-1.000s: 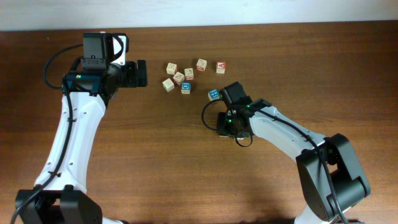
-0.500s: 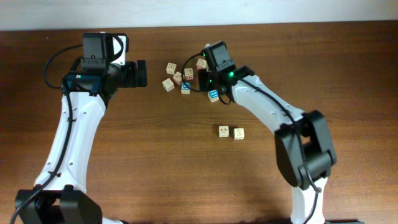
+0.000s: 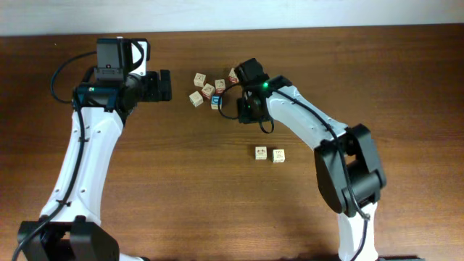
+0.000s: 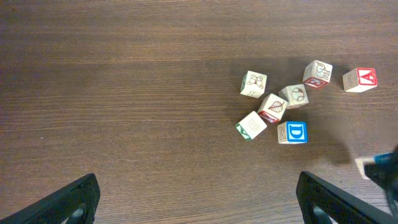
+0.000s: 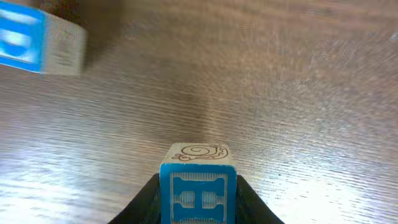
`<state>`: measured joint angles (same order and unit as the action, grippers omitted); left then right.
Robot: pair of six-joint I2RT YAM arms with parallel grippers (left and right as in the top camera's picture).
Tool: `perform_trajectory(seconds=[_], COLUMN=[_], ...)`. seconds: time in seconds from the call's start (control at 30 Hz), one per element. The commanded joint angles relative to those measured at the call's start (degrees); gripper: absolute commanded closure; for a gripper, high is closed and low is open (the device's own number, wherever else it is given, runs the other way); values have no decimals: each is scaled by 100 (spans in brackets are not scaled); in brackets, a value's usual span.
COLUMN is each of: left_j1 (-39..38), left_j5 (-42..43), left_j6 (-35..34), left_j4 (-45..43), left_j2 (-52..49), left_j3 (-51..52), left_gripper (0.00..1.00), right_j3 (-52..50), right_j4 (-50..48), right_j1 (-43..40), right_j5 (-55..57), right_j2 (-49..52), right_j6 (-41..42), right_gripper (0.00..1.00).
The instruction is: Rotate 4 blocks
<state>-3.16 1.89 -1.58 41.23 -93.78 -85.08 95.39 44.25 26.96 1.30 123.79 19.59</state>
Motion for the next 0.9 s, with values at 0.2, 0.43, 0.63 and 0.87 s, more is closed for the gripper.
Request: perform_trajectory(seconds=[0.2, 0.43, 0.63, 0.87], left_j1=[4, 4, 4, 4], left_j5=[0, 0, 0, 0], left_j6=[-55, -55, -55, -55], left_j4=[4, 7, 4, 4], left_j2=[22, 22, 22, 22], left_j3=[-68, -68, -68, -68], left_gripper=[1, 1, 1, 1], right_j3=[-525, -1526, -256, 507], right_j4=[1126, 181, 691, -2122], right_j1=[1104, 1156, 994, 358], right_j5=[-330, -39, 96, -129], right_j2=[-898, -732, -870, 297], right_j6=[1589, 2190, 1733, 782], right_gripper=[73, 73, 45, 41])
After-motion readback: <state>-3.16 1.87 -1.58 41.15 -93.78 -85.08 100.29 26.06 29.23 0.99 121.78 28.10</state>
